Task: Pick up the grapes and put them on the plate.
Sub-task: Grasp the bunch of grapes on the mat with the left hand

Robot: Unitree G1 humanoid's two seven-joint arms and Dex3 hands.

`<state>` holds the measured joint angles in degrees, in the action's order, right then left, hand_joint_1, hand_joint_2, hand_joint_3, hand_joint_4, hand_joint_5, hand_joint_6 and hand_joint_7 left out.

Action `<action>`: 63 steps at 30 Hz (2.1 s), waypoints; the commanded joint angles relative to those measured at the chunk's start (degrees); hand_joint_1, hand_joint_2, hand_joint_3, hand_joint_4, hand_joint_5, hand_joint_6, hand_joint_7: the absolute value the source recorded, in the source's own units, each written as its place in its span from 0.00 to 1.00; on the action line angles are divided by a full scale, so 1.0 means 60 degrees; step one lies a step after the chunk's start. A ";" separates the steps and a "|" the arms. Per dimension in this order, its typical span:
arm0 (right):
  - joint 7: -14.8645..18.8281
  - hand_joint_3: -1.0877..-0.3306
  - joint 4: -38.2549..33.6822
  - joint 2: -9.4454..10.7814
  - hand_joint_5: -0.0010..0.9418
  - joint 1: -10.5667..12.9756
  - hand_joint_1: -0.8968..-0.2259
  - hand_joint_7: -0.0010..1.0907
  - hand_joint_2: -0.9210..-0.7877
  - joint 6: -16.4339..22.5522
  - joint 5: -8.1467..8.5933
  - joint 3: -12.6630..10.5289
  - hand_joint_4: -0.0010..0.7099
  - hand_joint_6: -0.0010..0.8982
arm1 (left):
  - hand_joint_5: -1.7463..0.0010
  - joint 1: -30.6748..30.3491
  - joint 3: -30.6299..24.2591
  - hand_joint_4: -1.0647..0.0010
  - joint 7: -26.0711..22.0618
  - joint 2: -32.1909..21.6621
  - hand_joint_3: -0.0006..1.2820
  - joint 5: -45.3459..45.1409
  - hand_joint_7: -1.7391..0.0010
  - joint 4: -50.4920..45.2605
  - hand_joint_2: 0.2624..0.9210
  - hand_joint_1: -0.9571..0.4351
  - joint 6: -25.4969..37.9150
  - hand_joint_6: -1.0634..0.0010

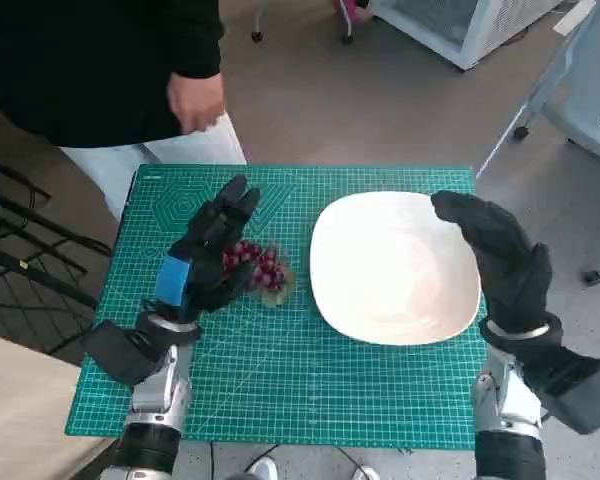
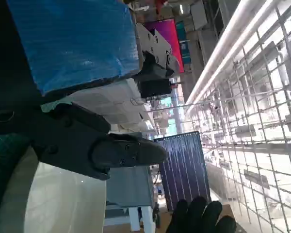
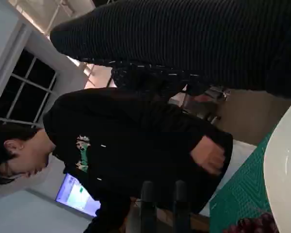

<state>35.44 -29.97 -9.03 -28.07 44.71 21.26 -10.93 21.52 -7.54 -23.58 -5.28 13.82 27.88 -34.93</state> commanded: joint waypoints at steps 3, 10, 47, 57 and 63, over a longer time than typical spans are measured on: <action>0.0084 0.55 -0.0089 -0.0089 0.00 0.0069 0.51 0.32 0.00 -0.0072 0.0023 0.0009 0.27 0.02 | 1.00 -0.0026 -0.0011 0.69 -0.0013 -0.0002 0.19 0.0049 1.00 -0.0023 1.00 0.38 -0.0051 0.62; 0.0060 0.55 -0.0039 -0.0087 0.00 0.0079 0.50 0.33 0.00 -0.0108 0.0016 0.0017 0.27 0.02 | 1.00 -0.0014 -0.0012 0.69 -0.0001 -0.0001 0.19 0.0036 1.00 -0.0009 1.00 0.38 -0.0062 0.62; 0.0055 0.55 0.0050 -0.0078 0.00 0.0103 0.48 0.35 0.00 -0.0151 0.0044 0.0018 0.27 0.00 | 1.00 -0.0039 -0.0020 0.69 -0.0098 -0.0004 0.19 0.0156 1.00 -0.0033 1.00 0.38 0.0065 0.62; 0.0095 0.55 0.0058 -0.0060 0.00 0.0115 0.48 0.35 0.00 -0.0151 0.0082 0.0035 0.27 0.00 | 1.00 -0.0096 -0.0058 0.69 -0.0164 -0.0097 0.19 0.0197 1.00 -0.0194 1.00 0.38 0.0166 0.62; 0.0104 0.55 0.0024 -0.0055 0.00 0.0102 0.48 0.35 0.00 -0.0134 0.0078 0.0053 0.27 0.00 | 1.00 -0.0149 -0.0073 0.70 -0.0063 -0.0392 0.18 -0.0037 1.00 -0.0561 1.00 0.37 0.0337 0.62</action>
<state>35.54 -29.45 -9.03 -28.07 44.60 21.66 -10.86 21.22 -7.64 -24.26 -6.06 14.09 26.64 -33.55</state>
